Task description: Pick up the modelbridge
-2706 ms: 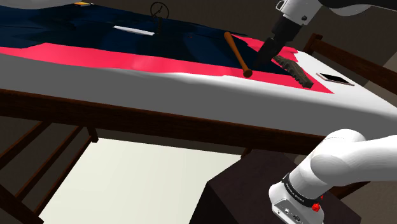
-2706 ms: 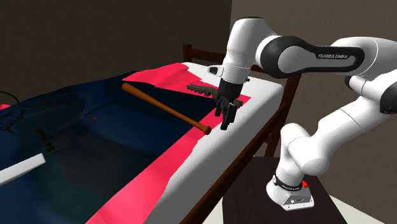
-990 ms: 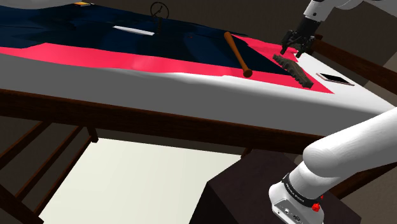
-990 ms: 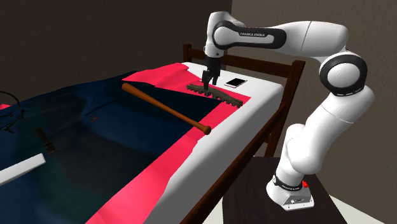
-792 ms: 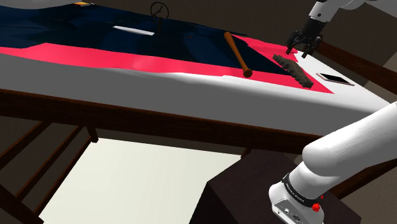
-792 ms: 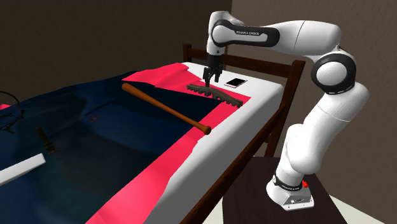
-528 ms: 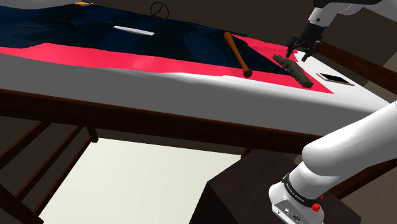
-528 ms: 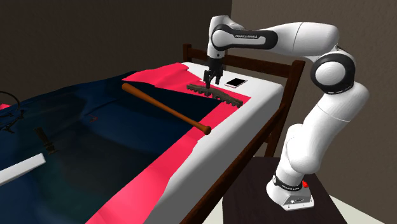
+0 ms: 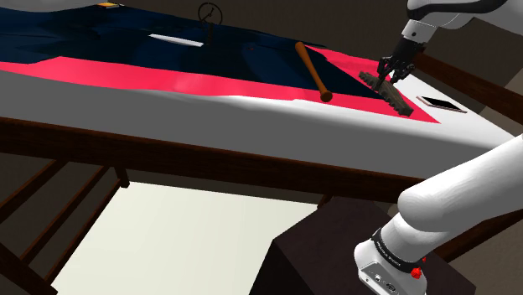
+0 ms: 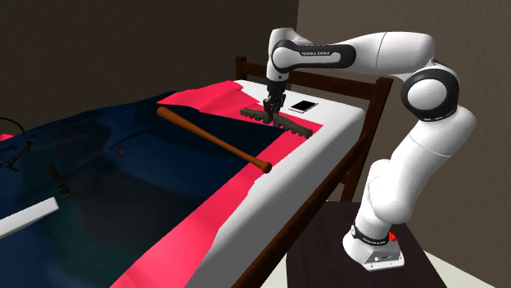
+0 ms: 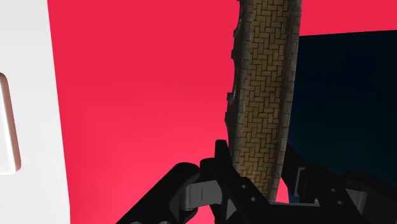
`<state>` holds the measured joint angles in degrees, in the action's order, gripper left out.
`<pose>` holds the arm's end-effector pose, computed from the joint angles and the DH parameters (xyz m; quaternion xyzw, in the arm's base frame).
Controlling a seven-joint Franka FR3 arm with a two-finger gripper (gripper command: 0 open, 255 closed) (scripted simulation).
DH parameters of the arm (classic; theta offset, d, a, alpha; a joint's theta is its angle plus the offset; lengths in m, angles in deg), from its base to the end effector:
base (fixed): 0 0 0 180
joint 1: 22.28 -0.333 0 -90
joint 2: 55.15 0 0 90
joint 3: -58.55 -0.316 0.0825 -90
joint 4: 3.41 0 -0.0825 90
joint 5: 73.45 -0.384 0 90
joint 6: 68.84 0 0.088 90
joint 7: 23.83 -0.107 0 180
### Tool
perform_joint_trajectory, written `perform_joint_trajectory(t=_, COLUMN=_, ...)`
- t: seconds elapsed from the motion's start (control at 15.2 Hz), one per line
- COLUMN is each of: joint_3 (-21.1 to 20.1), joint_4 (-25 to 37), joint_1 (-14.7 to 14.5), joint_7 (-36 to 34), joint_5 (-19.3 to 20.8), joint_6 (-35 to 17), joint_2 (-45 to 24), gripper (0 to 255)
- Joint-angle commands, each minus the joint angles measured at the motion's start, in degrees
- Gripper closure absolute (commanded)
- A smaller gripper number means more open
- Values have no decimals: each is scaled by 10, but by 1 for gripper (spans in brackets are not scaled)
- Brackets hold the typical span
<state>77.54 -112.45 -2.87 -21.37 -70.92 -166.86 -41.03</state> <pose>0.3711 -0.3206 0.5994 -0.9528 0.3022 -0.0255 0.0096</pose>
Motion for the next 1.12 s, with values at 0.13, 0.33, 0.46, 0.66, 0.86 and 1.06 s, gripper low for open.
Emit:
perform_joint_trajectory(t=0.13, joint_3=0, joint_4=-1, joint_1=0, joint_7=0, joint_5=0, joint_6=0, joint_2=0, gripper=255)
perform_joint_trajectory(t=0.33, joint_3=0, joint_4=-1, joint_1=0, joint_7=0, joint_5=0, joint_6=0, joint_2=0, gripper=255)
perform_joint_trajectory(t=0.46, joint_3=0, joint_4=7, joint_1=0, joint_7=1, joint_5=0, joint_6=7, joint_2=0, gripper=255)
perform_joint_trajectory(t=0.66, joint_3=0, joint_4=34, joint_1=-1, joint_7=1, joint_5=-2, joint_6=30, joint_2=-5, gripper=255)
perform_joint_trajectory(t=0.86, joint_3=0, joint_4=63, joint_1=-1, joint_7=2, joint_5=-3, joint_6=54, joint_2=-10, gripper=255)
perform_joint_trajectory(t=1.06, joint_3=0, joint_4=94, joint_1=-2, joint_7=3, joint_5=-6, joint_6=78, joint_2=-17, gripper=255)
